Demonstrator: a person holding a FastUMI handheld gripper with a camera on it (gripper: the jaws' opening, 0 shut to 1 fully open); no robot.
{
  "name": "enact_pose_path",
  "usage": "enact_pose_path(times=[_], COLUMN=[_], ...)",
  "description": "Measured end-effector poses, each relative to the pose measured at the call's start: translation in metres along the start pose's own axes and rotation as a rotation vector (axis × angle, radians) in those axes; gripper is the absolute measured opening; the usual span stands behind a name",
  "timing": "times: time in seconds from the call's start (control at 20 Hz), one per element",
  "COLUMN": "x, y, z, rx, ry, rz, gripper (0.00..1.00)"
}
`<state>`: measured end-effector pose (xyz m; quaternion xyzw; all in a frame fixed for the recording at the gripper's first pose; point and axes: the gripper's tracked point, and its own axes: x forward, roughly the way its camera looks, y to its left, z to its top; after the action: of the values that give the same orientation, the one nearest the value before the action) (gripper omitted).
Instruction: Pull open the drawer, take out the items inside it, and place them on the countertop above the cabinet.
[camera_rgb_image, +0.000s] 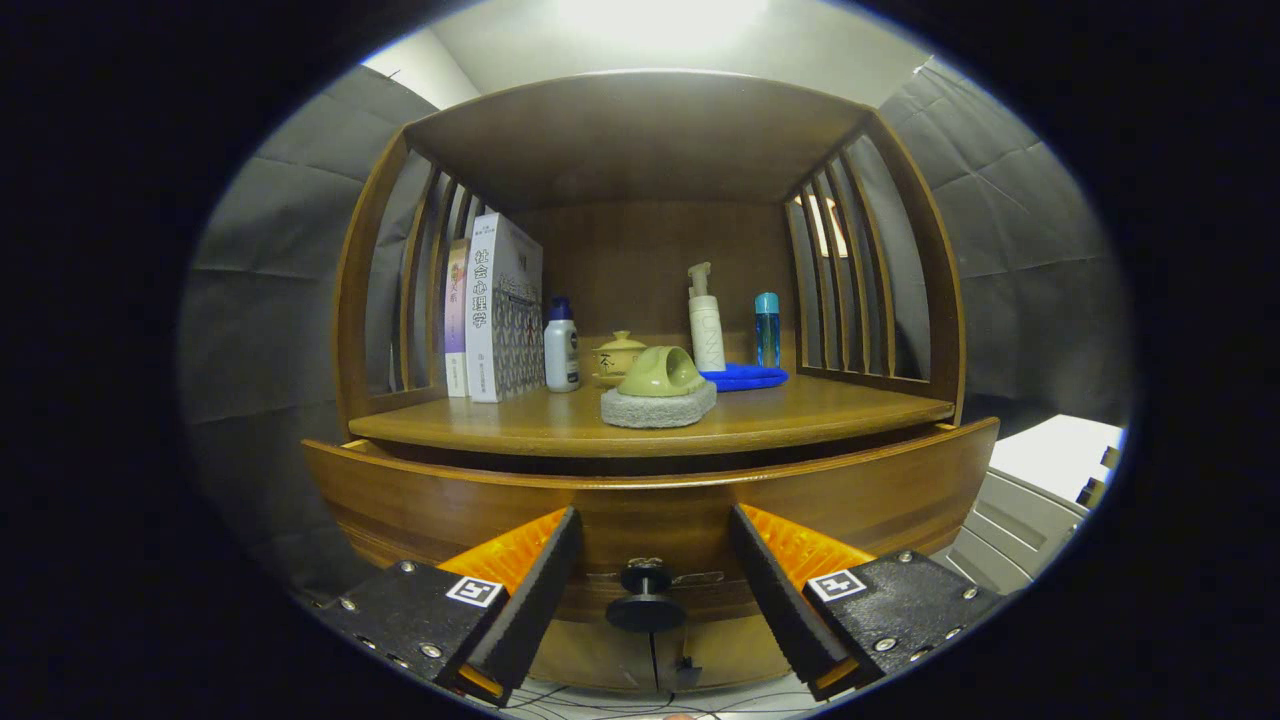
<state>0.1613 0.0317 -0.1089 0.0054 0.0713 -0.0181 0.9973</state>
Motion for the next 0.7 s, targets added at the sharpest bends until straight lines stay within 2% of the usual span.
enact_pose_path(times=[0.7], x=[0.029], y=[0.003], z=[0.003], rx=[0.005], ry=[0.001], rz=[-0.008], gripper=[0.95])
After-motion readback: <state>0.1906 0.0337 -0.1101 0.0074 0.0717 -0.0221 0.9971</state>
